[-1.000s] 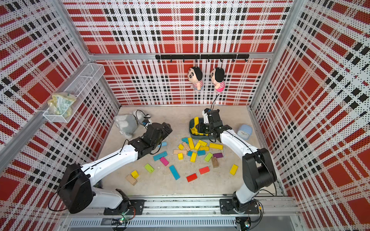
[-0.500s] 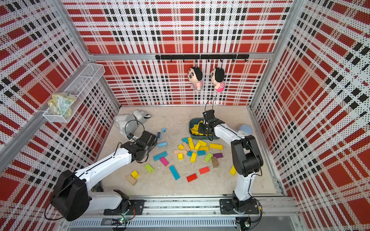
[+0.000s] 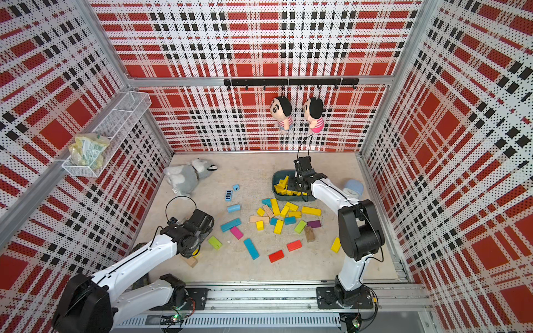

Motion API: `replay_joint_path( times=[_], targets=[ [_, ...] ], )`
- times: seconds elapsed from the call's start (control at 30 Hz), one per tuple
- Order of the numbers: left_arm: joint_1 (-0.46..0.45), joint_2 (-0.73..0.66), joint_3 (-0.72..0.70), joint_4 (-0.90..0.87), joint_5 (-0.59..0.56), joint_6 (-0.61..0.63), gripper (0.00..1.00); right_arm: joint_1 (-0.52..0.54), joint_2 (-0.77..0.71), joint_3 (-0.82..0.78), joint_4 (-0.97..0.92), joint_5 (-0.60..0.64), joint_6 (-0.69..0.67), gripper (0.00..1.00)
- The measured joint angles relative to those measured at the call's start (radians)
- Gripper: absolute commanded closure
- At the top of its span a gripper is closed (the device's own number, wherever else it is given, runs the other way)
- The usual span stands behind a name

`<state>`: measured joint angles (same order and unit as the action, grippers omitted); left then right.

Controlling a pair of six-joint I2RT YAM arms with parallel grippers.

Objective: Pick out the yellow building blocks
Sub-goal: Place the building block in the storage box.

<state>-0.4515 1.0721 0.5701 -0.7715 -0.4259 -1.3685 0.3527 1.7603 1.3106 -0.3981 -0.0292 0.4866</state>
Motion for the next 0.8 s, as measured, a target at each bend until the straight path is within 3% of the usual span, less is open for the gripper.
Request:
replay_joint_path(
  times=[0.43, 0.8],
  targets=[
    [0.031, 0.011, -0.003, -0.037, 0.011, 0.031, 0.04, 0.000, -0.066, -0.100, 0.007, 0.000, 0.005, 0.52],
    [0.045, 0.061, -0.001, -0.039, 0.022, 0.097, 0.09, 0.000, -0.117, -0.146, 0.023, 0.008, 0.021, 0.52]
  ],
)
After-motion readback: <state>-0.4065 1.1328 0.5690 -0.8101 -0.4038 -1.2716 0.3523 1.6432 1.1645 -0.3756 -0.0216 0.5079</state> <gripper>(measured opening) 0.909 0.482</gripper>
